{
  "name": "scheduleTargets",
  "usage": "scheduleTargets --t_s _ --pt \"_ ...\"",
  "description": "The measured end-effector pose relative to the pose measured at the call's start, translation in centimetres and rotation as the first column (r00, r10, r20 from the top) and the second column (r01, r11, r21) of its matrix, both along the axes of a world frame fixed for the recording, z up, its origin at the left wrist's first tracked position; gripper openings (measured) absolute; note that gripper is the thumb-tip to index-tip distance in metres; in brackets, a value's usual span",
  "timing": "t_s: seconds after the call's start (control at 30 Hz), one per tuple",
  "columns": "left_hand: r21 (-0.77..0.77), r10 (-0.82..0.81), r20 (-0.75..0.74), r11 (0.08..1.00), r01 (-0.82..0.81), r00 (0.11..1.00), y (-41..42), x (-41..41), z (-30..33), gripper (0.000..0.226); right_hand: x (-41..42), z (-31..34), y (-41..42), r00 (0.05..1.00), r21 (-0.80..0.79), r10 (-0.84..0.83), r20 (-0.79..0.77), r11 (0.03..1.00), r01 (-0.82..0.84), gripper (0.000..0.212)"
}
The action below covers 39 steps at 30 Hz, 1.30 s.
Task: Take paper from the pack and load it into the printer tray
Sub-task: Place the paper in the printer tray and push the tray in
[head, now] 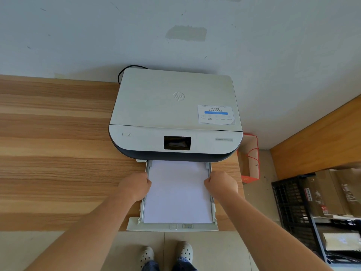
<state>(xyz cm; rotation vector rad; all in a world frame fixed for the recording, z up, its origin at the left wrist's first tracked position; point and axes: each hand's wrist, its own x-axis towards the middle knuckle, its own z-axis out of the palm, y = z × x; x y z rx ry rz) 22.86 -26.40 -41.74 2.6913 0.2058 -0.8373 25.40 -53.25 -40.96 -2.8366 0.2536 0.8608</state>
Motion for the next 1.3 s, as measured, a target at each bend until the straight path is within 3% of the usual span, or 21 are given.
scheduleTargets --t_s 0.73,0.93,1.3 --pt "0.037 -0.113 0.047 0.993 0.111 0.993 0.4 0.0 -0.4 0.027 0.0 -0.4 0.0 0.999 -0.001 0.033 -0.023 0.999 -0.033 0.016" --pt "0.043 -0.09 0.057 0.995 0.087 0.994 0.0 -0.1 -0.9 0.03 -0.1 -0.6 0.4 0.999 -0.041 0.032 -0.018 0.999 -0.033 0.029" --pt "0.082 -0.111 0.035 0.991 0.108 0.993 -0.3 -0.1 -1.1 0.024 -0.7 -0.8 0.6 0.999 -0.075 0.037 0.0 0.997 -0.037 0.032"
